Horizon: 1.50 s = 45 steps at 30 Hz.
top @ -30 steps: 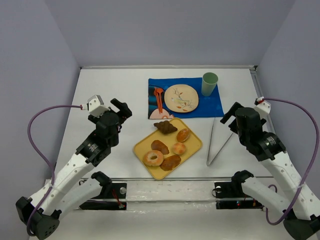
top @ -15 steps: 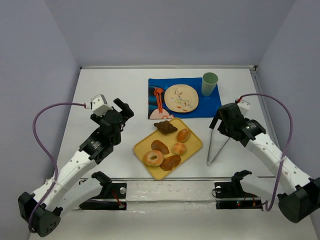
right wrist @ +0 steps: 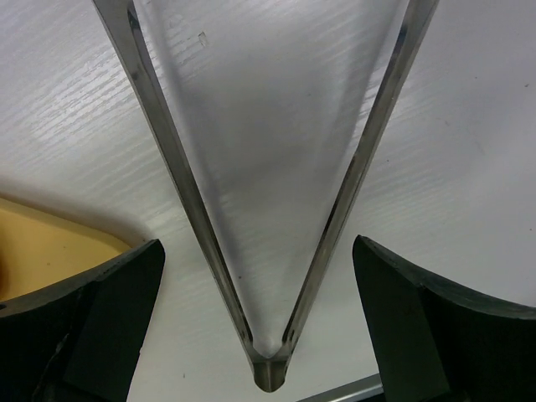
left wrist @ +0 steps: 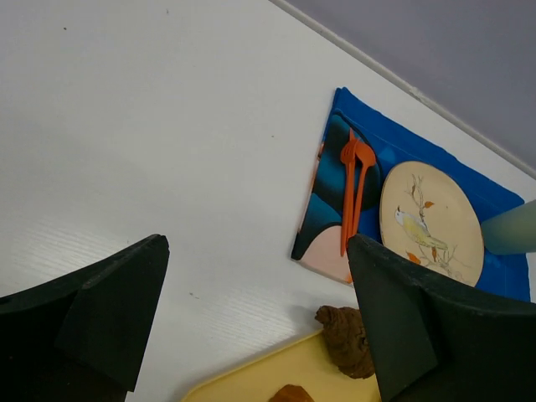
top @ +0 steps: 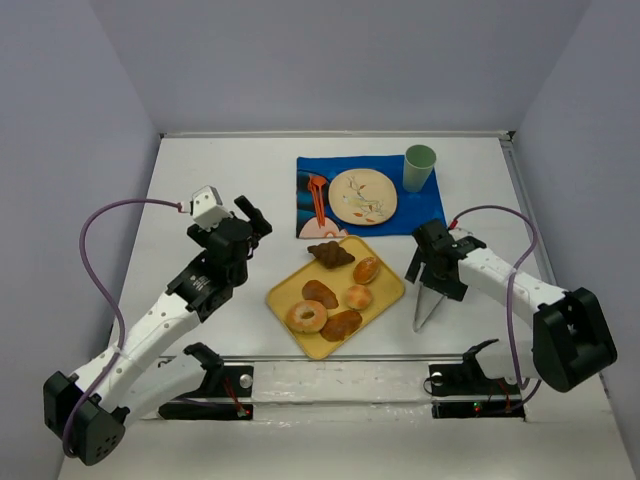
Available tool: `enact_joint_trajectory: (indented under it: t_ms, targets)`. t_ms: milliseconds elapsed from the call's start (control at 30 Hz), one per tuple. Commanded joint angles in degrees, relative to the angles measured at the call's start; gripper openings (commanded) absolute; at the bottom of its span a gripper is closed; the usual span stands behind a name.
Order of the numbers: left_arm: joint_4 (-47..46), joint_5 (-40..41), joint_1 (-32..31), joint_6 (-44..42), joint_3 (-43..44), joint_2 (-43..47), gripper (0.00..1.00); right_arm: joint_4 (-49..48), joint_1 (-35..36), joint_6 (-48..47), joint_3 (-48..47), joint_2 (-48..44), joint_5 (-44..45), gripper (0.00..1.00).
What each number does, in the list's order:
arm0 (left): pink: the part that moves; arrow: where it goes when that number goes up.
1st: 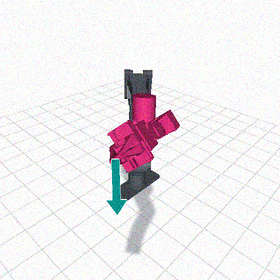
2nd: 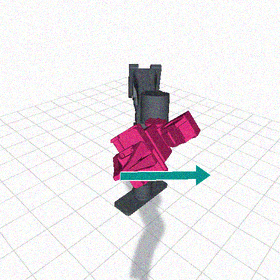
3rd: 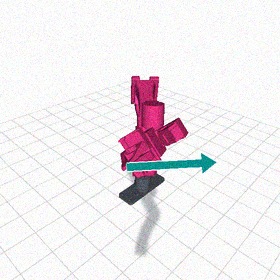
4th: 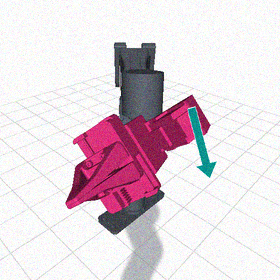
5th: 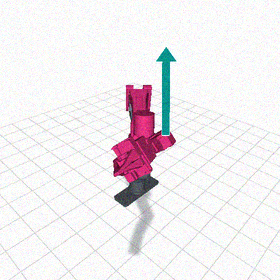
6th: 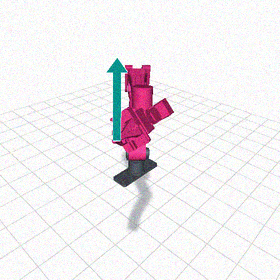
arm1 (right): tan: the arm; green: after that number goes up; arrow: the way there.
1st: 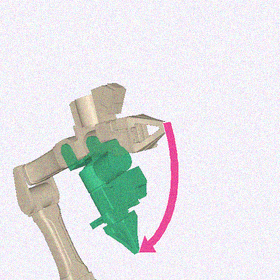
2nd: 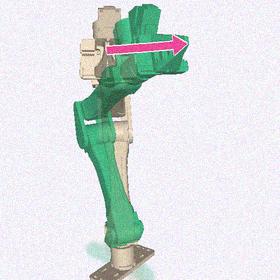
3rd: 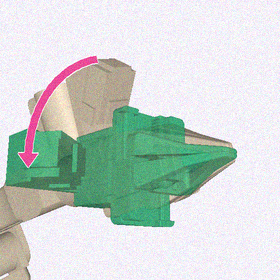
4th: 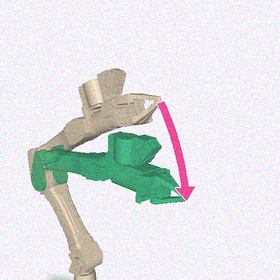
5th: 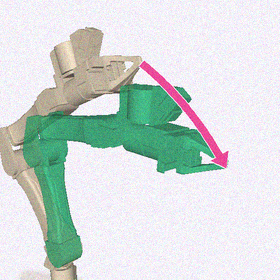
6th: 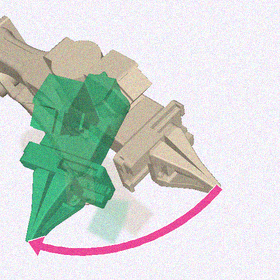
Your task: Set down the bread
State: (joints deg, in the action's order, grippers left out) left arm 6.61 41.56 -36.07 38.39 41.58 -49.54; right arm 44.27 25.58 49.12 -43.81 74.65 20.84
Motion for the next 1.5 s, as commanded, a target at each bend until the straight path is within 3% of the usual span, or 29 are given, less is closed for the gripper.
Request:
enact_joint_trajectory:
  t_ms: [0,333,500,533,567,767,967,1033,1133,1167,1233,1400,1467]
  targets:
    - [-3.27,1.15,0.92,-0.77,0.52,-0.47,0.99,-4.54,0.26,1.24,0.83,1.63,-0.54,1.00]
    - [-3.97,0.45,2.32,-0.95,-0.10,-0.30,0.99,-8.58,-0.44,2.82,3.55,7.96,1.40,0.97]
    - [-3.89,0.01,2.59,-1.04,-0.01,-0.21,0.99,-11.66,-1.06,2.64,6.10,7.88,1.13,0.76]
    - [-3.80,0.19,2.59,-0.95,0.08,-0.21,0.99,-11.84,-1.06,2.38,6.46,6.92,1.57,0.69]
    - [-3.45,0.45,2.68,-0.95,0.16,-0.12,0.99,-11.75,-1.06,2.38,6.63,6.30,1.83,0.38]
    - [-2.92,0.54,2.68,-0.51,-0.01,1.11,0.99,-7.02,-1.06,2.29,6.29,-3.34,3.33,0.07]
    - [-2.74,0.36,2.68,-0.51,-0.27,1.81,0.99,2.48,-1.06,-4.10,-0.46,-14.17,0.97,0.08]
    - [-2.83,0.36,2.76,-0.51,-0.27,1.81,0.99,2.14,-1.06,-13.63,-2.32,-18.03,-2.71,0.10]
    - [-2.83,-0.07,2.77,-0.51,-0.19,1.73,0.99,-0.32,-1.06,-23.94,-4.79,-21.38,-14.91,0.14]
    - [-2.83,-0.16,2.76,-0.51,-0.19,1.73,0.99,-1.72,-1.06,-28.16,-5.49,-21.56,-26.18,0.15]
    - [-2.75,-0.34,2.76,-0.51,-0.10,1.64,0.99,-1.65,-0.54,-29.25,-6.54,-20.87,-34.77,0.19]
    - [-3.01,-0.16,2.76,-0.60,-0.10,1.55,0.99,4.94,0.70,-30.75,-10.77,-17.79,-36.58,0.26]
    - [-3.27,0.45,2.76,-0.77,-0.27,1.29,0.99,6.00,0.70,-31.10,-11.73,-17.35,-36.57,0.38]
